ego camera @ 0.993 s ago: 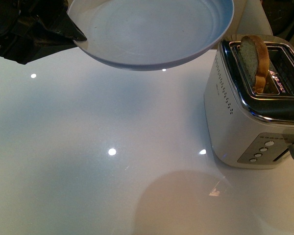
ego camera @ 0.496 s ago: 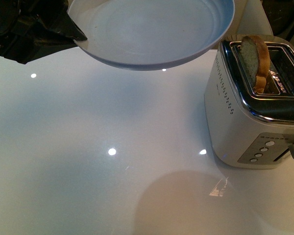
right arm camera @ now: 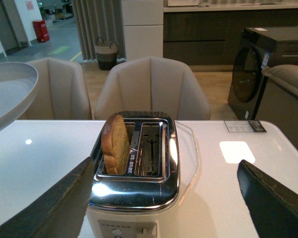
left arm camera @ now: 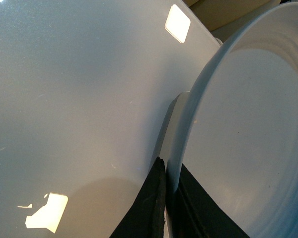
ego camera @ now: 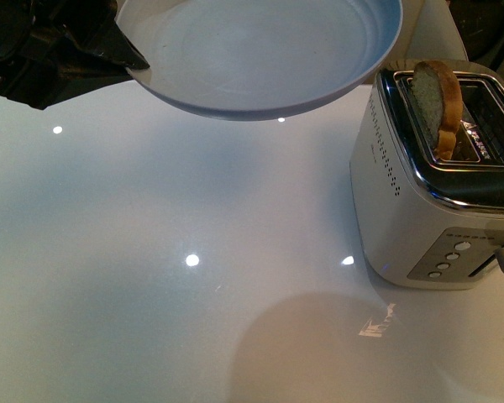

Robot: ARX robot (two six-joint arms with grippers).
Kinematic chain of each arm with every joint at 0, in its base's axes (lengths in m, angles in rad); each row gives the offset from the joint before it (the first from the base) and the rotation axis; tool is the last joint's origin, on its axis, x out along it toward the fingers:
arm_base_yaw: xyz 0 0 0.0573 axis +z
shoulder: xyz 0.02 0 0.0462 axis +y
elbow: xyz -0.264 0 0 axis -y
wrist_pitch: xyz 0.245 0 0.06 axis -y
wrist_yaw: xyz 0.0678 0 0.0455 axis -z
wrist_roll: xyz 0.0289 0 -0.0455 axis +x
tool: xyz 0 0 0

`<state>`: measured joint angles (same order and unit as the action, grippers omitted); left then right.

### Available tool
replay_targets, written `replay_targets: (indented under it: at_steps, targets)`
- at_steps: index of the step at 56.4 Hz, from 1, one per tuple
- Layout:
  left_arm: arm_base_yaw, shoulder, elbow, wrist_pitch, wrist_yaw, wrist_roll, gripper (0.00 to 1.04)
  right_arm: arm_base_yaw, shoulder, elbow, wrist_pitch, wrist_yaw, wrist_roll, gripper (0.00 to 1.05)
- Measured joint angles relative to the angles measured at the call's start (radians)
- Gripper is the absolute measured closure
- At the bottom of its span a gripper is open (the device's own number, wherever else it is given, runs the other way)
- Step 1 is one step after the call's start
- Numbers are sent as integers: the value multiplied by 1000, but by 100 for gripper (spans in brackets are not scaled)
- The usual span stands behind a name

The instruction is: Left arm holds plate, right arm toasts bread

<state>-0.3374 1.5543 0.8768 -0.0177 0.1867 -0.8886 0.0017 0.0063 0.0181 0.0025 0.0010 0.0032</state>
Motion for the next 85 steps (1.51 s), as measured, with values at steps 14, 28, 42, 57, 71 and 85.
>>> replay_targets:
  at_steps: [14, 28, 42, 57, 71, 85]
  targets:
    - [0, 0, 0, 0, 0, 0, 102, 0, 0, 0, 0, 0, 0, 9]
    - [0, 0, 0, 0, 0, 0, 102, 0, 0, 0, 0, 0, 0, 9]
    - [2, 0, 18, -56, -22, 130, 102, 0, 0, 0, 0, 0, 0, 9]
    - [87, -6, 56, -63, 74, 138, 102, 0, 0, 0, 0, 0, 0, 9]
    - [338, 111, 121, -23, 151, 247, 102, 0, 0, 0, 0, 0, 0, 9]
    - [493, 364, 163, 26, 154, 433, 102, 0, 0, 0, 0, 0, 0, 9]
